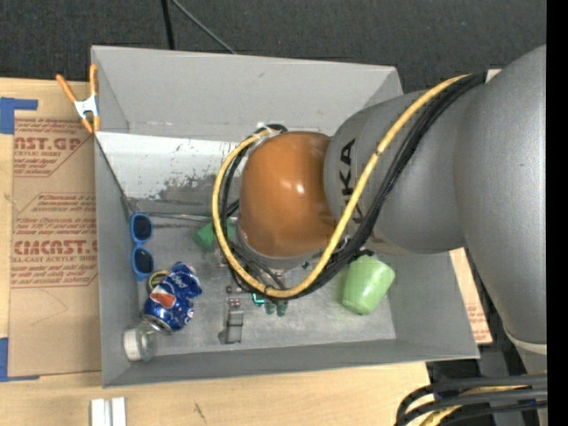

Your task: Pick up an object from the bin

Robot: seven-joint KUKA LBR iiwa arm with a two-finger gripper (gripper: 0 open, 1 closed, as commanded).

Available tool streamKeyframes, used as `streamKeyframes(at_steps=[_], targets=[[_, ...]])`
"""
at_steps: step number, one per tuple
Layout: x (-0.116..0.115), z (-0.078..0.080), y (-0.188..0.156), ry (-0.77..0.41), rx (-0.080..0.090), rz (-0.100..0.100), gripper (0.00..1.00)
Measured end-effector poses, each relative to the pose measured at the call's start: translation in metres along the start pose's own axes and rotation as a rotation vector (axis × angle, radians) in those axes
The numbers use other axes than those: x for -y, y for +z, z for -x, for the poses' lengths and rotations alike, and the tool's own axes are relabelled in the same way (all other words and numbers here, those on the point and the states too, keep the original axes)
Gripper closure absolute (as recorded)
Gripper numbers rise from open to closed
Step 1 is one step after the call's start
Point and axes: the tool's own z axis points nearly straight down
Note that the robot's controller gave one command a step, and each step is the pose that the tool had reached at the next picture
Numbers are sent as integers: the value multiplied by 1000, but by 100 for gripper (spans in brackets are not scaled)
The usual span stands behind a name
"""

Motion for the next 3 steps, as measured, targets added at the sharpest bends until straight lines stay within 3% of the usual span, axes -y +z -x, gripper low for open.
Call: streamKeyframes(at_steps=[1,2,3], targets=[[-65,38,80,-49,27,7,0],[-64,37,78,-49,21,6,100],[-73,77,-104,-26,18,5,100]])
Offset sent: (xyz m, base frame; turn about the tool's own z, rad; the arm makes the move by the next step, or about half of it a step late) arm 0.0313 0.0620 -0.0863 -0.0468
